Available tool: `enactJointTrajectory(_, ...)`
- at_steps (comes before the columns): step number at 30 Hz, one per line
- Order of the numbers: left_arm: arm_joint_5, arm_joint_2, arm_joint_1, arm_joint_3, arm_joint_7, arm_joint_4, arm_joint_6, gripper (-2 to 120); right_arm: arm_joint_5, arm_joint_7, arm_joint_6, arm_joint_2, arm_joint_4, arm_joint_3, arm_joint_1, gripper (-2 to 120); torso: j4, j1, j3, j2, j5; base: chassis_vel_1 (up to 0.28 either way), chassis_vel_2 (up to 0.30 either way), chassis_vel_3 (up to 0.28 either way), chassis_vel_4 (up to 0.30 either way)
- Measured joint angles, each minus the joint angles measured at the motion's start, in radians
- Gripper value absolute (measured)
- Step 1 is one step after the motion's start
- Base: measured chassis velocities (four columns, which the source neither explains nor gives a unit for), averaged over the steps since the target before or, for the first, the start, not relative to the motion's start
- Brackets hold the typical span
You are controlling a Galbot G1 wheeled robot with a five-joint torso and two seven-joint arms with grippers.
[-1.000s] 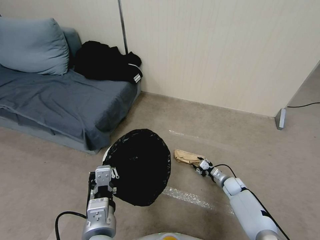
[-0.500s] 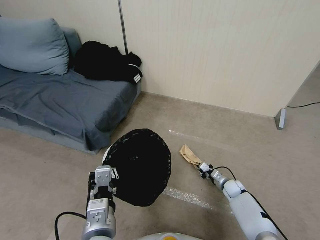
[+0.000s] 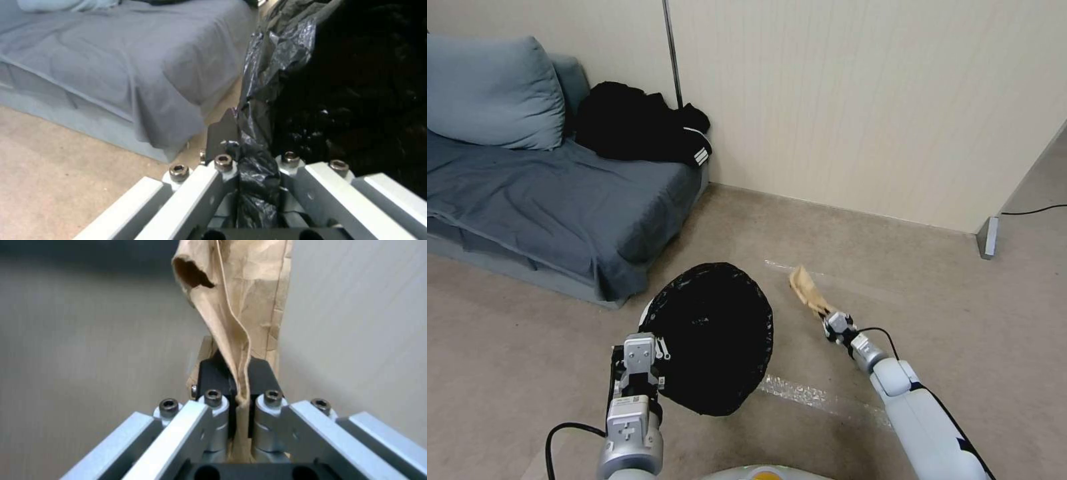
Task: Pick up the trash bin, then pick up the garbage from the floor and place it into the trash bin.
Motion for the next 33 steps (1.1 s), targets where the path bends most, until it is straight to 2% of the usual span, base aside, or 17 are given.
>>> enactJointTrajectory(1, 0.000, 0.000, 0.000, 0.000, 0.000, 0.000, 0.000, 1, 0.000, 0.000, 0.000, 0.000, 0.000, 0.000, 0.000, 0, 0.0000, 0.000, 0.000, 0.000, 0.0000, 0.000, 0.000, 0.000, 0.000)
enactJointTrajectory(3, -0.011, 0.002, -0.009, 0.001, 0.003, 0.009, 0.003, 1, 0.067, 0.002, -0.022, -0.007, 0.194, 0.000, -0.064, 0, 0.0002, 0.000, 0.000, 0.000, -0.0001, 0.000, 0.000, 0.000, 0.000)
enactJointTrajectory(4, -0.011, 0.002, -0.009, 0.001, 0.003, 0.009, 0.003, 1, 0.067, 0.002, -0.022, -0.007, 0.194, 0.000, -0.064, 0, 0.0002, 0.000, 0.000, 0.000, -0.0001, 0.000, 0.000, 0.000, 0.000)
enactJointTrajectory(7, -0.026, 0.009, -0.020, 0.002, 0.004, 0.018, 0.006, 1, 0.151, 0.001, -0.054, -0.020, 0.454, -0.016, -0.153, 0, 0.0000, 0.000, 0.000, 0.000, -0.0003, 0.000, 0.000, 0.000, 0.000)
enactJointTrajectory(8, -0.026, 0.009, -0.020, 0.002, 0.004, 0.018, 0.006, 1, 0.151, 0.001, -0.054, -0.020, 0.454, -0.016, -0.153, 0, 0.0000, 0.000, 0.000, 0.000, -0.0003, 0.000, 0.000, 0.000, 0.000)
enactJointTrajectory(10, -0.035, 0.016, -0.027, 0.005, 0.005, 0.022, 0.008, 1, 0.213, -0.012, -0.072, -0.035, 0.654, -0.049, -0.236, 0, 0.0001, 0.000, 0.000, 0.000, 0.0000, 0.000, 0.000, 0.000, 0.000)
enactJointTrajectory(14, -0.044, 0.019, -0.029, 0.009, 0.005, 0.023, 0.012, 1, 0.243, -0.026, -0.076, -0.045, 0.760, -0.083, -0.289, 0, 0.0000, 0.000, 0.000, 0.000, -0.0001, 0.000, 0.000, 0.000, 0.000)
enactJointTrajectory(16, -0.063, 0.021, -0.030, 0.017, 0.005, 0.023, 0.019, 1, 0.256, -0.040, -0.076, -0.062, 0.849, -0.140, -0.350, 0, 0.0001, 0.000, 0.000, 0.000, 0.0000, 0.000, 0.000, 0.000, 0.000)
enactJointTrajectory(22, -0.094, 0.024, -0.033, 0.029, 0.006, 0.024, 0.032, 1, 0.224, -0.060, -0.049, -0.092, 0.892, -0.239, -0.452, 0, 0.0000, 0.000, 0.000, 0.000, 0.0001, 0.000, 0.000, 0.000, 0.000)
enactJointTrajectory(24, -0.100, 0.023, -0.040, 0.032, 0.005, 0.024, 0.035, 1, 0.170, -0.065, -0.018, -0.091, 0.854, -0.263, -0.483, 0, 0.0000, 0.000, 0.000, 0.000, 0.0001, 0.000, 0.000, 0.000, 0.000)
enactJointTrajectory(33, -0.099, 0.027, -0.041, 0.032, 0.005, 0.020, 0.036, 1, 0.118, -0.083, 0.037, -0.061, 0.708, -0.268, -0.483, 0, 0.0001, 0.000, 0.000, 0.000, 0.0002, 0.000, 0.000, 0.000, 0.000)
